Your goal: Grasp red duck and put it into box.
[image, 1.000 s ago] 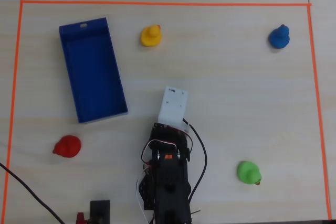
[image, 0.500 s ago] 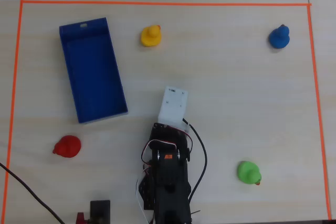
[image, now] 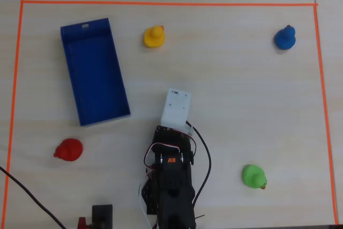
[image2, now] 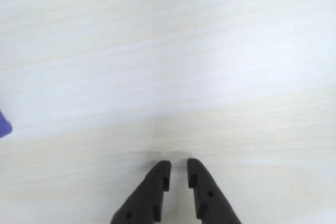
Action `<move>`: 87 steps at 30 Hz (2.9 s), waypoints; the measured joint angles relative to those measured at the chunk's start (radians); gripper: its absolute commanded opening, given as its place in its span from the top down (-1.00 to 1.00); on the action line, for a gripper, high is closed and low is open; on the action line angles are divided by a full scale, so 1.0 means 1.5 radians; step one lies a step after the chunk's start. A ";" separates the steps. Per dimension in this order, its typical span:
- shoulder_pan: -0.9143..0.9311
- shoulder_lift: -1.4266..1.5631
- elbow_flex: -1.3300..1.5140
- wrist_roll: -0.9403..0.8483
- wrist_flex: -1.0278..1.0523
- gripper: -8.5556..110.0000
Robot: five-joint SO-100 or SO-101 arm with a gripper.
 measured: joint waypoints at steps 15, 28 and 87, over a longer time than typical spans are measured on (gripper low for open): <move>-0.002 0.000 0.000 0.000 0.000 0.85; -0.014 -0.001 0.000 0.000 -0.005 0.79; -0.767 -0.903 -0.786 0.302 -0.104 0.23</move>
